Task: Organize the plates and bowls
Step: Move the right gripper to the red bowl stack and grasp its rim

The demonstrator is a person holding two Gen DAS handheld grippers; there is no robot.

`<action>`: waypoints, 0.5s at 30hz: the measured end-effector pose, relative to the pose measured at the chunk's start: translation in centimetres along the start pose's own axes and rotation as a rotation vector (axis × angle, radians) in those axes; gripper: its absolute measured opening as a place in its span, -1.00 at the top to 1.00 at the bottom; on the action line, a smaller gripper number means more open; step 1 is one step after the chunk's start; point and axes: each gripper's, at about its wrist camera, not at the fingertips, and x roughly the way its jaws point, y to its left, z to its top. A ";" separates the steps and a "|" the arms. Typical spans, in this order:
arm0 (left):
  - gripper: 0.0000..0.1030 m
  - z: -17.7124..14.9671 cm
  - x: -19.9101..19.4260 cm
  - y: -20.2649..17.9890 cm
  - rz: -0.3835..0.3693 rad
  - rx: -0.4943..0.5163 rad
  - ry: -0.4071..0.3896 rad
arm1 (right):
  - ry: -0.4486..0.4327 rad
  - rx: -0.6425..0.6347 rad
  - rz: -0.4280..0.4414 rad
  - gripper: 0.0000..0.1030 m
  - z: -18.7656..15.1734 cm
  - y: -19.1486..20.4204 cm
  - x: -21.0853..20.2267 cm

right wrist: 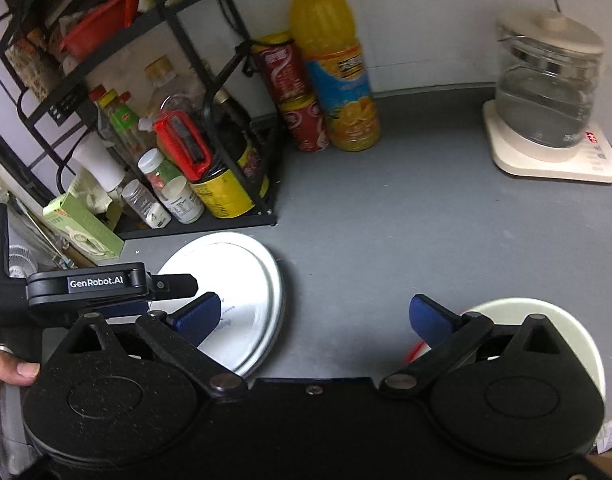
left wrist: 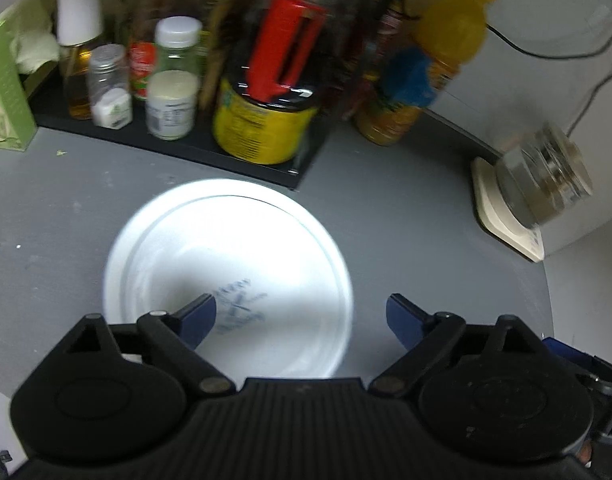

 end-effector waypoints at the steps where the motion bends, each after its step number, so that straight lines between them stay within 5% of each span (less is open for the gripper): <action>1: -0.77 -0.1 -0.1 -0.6 0.000 0.007 0.001 | -0.003 0.000 -0.001 -0.97 0.0 -0.4 -0.3; 15: -0.78 -3.9 -0.1 -8.8 -0.036 0.069 0.019 | -0.005 0.062 0.004 -1.00 -0.9 -8.2 -4.7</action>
